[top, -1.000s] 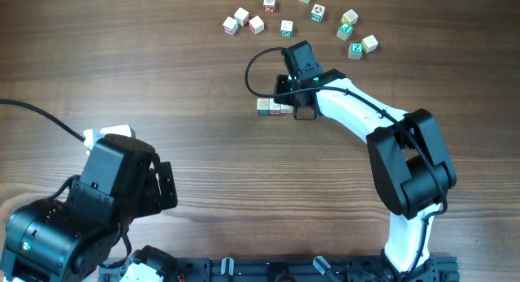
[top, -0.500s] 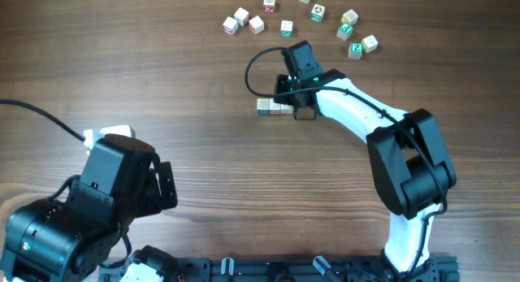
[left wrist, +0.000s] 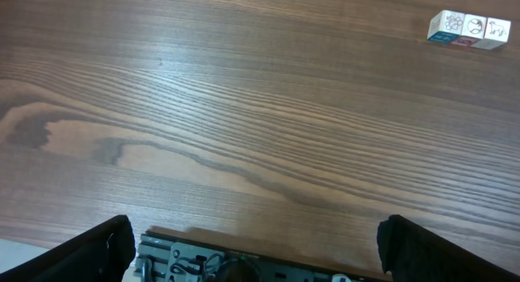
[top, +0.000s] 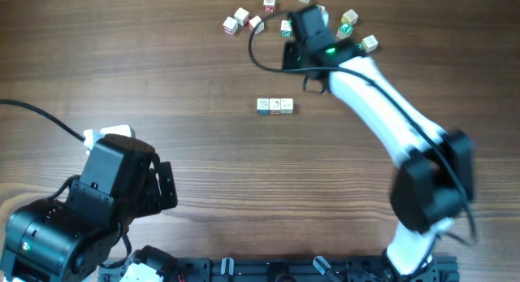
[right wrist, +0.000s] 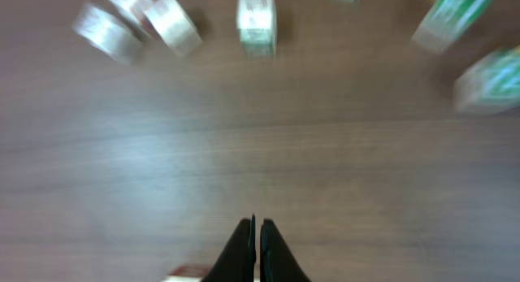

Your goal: Form a horizontal line

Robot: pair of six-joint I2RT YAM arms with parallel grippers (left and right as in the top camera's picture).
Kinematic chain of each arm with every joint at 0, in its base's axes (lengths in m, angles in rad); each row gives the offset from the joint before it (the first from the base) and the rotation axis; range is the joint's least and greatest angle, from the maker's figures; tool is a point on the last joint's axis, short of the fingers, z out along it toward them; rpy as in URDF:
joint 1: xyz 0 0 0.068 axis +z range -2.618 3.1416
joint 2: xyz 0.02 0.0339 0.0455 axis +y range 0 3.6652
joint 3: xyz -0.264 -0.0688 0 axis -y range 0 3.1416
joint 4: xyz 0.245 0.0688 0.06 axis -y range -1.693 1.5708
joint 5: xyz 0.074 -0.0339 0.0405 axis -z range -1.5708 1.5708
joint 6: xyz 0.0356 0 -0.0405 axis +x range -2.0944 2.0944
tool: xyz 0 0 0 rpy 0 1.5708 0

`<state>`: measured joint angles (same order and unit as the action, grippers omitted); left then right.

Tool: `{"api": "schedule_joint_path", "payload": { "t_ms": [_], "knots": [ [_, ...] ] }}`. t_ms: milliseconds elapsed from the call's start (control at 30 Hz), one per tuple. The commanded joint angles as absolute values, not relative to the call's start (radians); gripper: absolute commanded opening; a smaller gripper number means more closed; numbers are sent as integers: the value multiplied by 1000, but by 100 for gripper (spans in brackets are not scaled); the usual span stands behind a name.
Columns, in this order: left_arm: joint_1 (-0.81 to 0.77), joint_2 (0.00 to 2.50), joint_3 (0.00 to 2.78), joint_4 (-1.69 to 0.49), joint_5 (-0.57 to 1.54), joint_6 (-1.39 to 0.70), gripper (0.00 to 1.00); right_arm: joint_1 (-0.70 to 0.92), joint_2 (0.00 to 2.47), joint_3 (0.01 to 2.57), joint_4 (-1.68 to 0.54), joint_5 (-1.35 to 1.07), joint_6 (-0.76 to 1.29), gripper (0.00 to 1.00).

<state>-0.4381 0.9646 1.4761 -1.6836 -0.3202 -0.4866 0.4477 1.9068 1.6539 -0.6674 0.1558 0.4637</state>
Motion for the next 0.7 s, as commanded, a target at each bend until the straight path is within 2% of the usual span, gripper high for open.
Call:
{"api": "schedule_joint_path", "payload": {
  "t_ms": [0, 33, 67, 100, 133, 200, 433, 567, 667],
  "knots": [
    [-439, 963, 1474, -1684, -323, -479, 100, 443, 1643, 1761, -746, 271, 418, 16],
    [-439, 963, 1474, -1684, -323, -478, 100, 443, 1568, 1769, -767, 281, 418, 22],
    [-439, 963, 1474, -1684, -323, -478, 100, 443, 1507, 1770, -781, 289, 418, 33],
    [-439, 963, 1474, -1684, -323, -479, 100, 443, 1444, 1770, -796, 291, 418, 60],
    [-439, 963, 1474, -1684, -323, -478, 100, 443, 1383, 1770, -814, 291, 418, 100],
    [-439, 963, 1474, -1684, -323, -478, 100, 443, 1221, 1770, -833, 291, 419, 100],
    [-439, 963, 1474, -1684, -323, -478, 100, 443, 944, 1770, -834, 291, 419, 100],
    [-439, 963, 1474, -1684, -323, -479, 100, 443, 849, 1770, -871, 291, 419, 100],
    [-439, 963, 1474, -1684, -323, -478, 100, 443, 818, 1770, -991, 291, 419, 100]
  ]
}}
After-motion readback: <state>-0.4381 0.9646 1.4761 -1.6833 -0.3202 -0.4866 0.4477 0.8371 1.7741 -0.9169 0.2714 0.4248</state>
